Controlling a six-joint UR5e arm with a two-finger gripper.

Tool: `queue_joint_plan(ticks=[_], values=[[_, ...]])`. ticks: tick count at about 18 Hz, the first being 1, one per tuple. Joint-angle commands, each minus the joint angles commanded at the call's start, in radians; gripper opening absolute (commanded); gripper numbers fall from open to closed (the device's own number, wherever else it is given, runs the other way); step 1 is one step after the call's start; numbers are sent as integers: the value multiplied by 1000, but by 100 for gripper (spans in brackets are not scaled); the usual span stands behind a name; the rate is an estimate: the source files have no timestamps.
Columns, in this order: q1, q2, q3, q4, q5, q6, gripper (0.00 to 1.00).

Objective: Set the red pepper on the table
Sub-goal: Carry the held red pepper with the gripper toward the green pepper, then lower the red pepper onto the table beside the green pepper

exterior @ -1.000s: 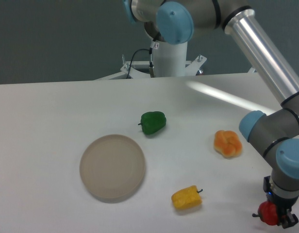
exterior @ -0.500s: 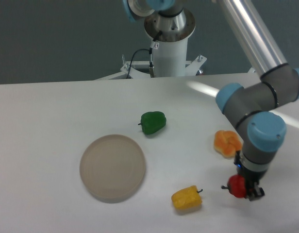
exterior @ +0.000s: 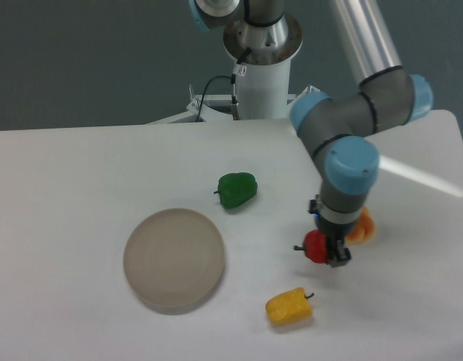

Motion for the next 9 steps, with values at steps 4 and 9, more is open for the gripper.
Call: queue_joint_plan(ticks=[4, 9], values=[[-37, -3, 0, 0, 0, -100, 58], [-23, -26, 1, 27, -8, -48, 58]])
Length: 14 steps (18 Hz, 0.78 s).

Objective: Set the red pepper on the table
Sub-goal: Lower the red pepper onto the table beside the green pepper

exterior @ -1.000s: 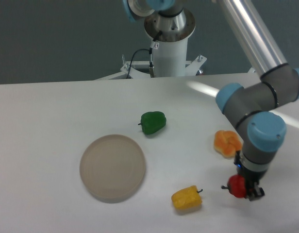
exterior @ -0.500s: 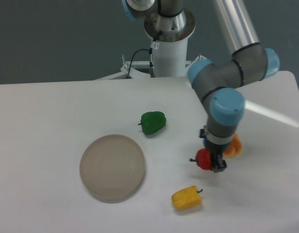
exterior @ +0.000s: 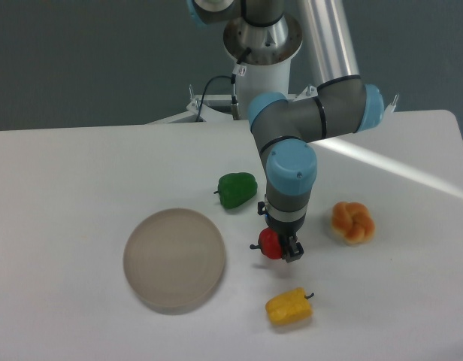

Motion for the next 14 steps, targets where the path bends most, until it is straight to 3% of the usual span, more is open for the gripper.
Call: queue_joint_plan(ticks=[4, 14], values=[[18, -18, 2, 8, -24, 91, 58], [32, -28, -2, 6, -43, -1, 58]])
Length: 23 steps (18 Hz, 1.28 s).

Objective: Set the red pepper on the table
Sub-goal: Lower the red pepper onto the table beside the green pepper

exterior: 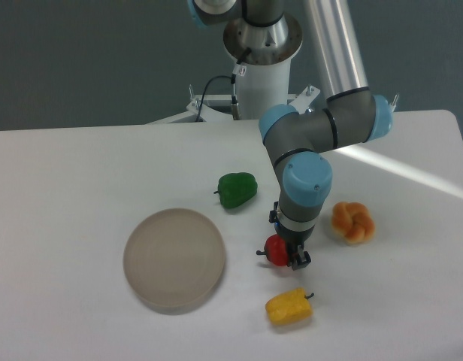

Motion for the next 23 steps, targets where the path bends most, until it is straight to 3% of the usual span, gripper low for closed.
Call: queue_joint_plan(ticks=[19, 23], values=[[12, -9, -2, 0, -5, -2, 61], [14, -11, -3, 0, -5, 0, 73]])
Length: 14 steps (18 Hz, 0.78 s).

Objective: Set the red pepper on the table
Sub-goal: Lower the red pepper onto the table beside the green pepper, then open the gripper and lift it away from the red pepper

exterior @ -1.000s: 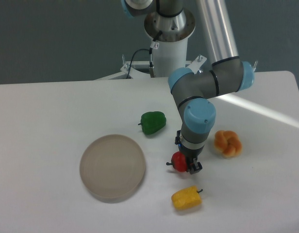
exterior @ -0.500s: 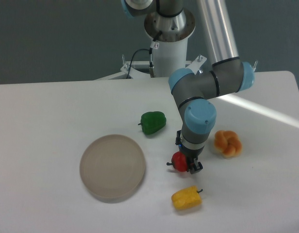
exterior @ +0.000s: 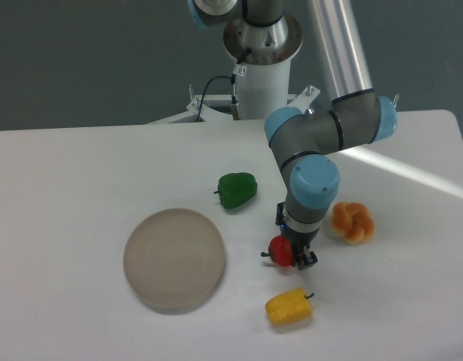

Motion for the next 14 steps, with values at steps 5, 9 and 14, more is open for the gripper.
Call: queue_joint_plan(ticks=[5, 9, 14], values=[[2, 2, 6, 0, -2, 3, 91], [18, 8, 18, 0, 2, 9, 94], [66, 8, 69, -8, 12, 93, 95]])
